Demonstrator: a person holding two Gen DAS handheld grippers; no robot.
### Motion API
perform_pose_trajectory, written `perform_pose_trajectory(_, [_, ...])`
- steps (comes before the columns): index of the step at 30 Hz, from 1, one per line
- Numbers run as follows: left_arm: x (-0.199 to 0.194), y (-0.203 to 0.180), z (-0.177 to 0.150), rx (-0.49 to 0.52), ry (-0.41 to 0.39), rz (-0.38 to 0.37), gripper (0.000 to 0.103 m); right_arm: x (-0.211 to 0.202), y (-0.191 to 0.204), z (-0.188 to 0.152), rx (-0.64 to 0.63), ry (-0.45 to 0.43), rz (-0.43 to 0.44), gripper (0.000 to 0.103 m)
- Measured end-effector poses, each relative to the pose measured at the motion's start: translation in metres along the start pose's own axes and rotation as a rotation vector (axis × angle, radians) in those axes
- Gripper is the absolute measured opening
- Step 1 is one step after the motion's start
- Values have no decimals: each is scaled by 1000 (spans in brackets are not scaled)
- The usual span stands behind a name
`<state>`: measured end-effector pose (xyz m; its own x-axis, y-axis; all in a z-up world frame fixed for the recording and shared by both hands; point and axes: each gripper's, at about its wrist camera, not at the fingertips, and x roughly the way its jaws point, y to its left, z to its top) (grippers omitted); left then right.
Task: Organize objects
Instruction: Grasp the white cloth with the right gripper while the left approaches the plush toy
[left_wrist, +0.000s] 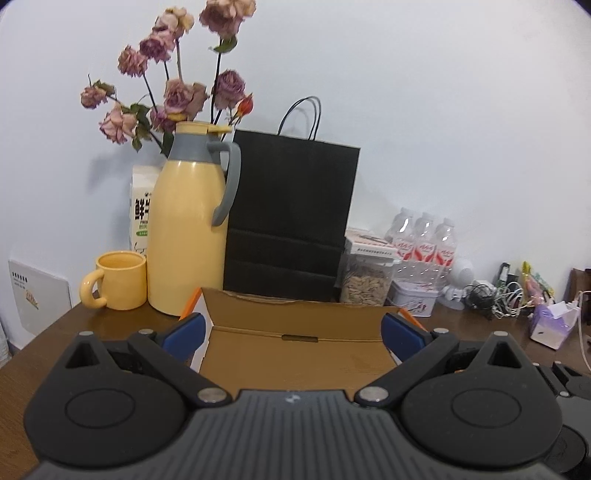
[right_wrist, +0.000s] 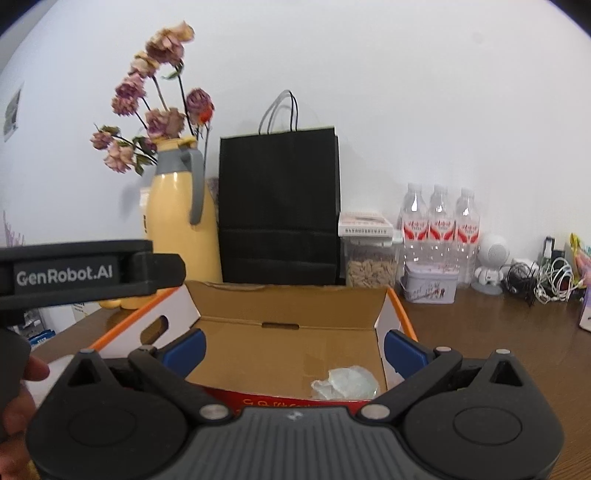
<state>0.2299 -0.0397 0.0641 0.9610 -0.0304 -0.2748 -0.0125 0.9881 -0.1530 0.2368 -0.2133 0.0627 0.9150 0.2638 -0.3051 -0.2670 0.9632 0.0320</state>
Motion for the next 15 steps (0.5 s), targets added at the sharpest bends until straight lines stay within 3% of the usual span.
perform_pose_trajectory(15, [-72,18,3,35,-15,-9,103,-71,-6,-10,-53,-6,-7,103])
